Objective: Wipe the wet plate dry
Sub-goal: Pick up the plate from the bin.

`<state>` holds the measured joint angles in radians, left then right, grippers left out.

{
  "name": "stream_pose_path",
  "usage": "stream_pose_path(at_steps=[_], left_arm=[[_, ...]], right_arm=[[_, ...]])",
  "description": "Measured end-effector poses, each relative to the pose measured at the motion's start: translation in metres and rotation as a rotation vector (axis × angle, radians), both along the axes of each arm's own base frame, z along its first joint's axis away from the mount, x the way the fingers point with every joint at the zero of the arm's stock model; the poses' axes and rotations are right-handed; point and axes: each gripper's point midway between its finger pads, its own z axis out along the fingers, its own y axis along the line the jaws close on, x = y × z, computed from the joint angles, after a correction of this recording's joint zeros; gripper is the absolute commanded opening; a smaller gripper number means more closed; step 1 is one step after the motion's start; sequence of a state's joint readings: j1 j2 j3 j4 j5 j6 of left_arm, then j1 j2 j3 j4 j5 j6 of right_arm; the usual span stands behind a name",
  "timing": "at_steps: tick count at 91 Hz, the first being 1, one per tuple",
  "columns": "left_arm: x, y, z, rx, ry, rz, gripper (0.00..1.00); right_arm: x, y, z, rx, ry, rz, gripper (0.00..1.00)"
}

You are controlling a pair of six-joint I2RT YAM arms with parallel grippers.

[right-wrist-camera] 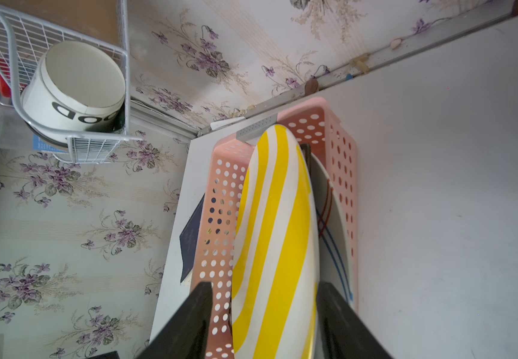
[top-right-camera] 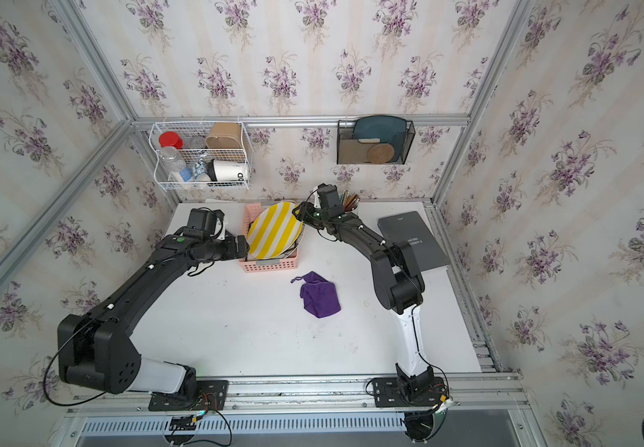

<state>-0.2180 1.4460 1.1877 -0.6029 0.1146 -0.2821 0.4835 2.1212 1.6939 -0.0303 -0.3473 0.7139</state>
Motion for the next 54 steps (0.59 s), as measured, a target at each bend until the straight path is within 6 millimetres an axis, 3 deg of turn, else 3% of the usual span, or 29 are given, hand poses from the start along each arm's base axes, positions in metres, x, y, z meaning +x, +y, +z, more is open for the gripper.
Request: stream_pose_path(at_steps=[16,39,54], left_arm=[[-0.006,0.001,-0.004,-0.01,0.014,0.01,1.0],[-0.006,0.0,-0.014,-0.013,0.044,0.017,1.0],[-0.002,-0.002,-0.014,-0.023,0.044,0.018,1.0]], right_arm=[[-0.008,-0.019,-0.003,-0.052,-0.004,-0.066,0.56],[0.001,-0.003,-0.02,-0.04,0.022,-0.021,0.53],[0.003,0.005,-0.016,-0.021,0.019,0.004,0.42]])
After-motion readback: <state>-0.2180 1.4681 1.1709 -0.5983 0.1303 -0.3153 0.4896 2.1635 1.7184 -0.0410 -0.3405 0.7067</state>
